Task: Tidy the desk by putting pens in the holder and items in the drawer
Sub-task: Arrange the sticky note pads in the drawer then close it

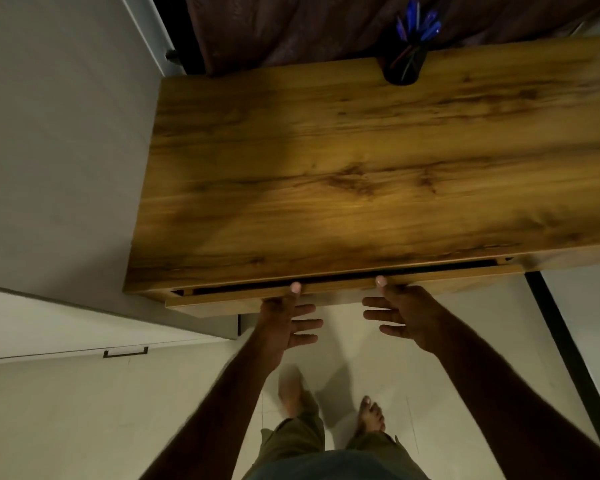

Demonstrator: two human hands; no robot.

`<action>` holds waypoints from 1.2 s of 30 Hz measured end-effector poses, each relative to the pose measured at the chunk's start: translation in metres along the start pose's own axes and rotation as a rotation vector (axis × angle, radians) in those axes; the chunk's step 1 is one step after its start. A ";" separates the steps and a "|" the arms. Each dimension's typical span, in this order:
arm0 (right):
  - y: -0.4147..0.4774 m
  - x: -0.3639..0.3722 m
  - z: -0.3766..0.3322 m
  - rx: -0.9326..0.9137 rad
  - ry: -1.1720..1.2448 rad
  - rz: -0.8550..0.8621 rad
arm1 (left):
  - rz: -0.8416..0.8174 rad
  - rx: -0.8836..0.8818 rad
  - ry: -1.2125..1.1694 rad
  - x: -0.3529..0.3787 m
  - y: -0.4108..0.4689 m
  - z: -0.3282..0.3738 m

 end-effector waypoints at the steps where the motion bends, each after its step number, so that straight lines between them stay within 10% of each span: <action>1: 0.002 0.000 -0.002 -0.004 0.007 -0.018 | -0.003 0.006 -0.021 0.000 0.002 0.002; 36: 0.007 0.013 -0.014 0.015 -0.266 0.041 | -0.013 -0.023 0.230 0.012 -0.006 0.027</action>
Point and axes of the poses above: each hand's wrist, its own y-axis towards the middle knuckle, its own x-axis out of the palm, z = x × y, the point moved 4 cm from there along y, towards the middle knuckle
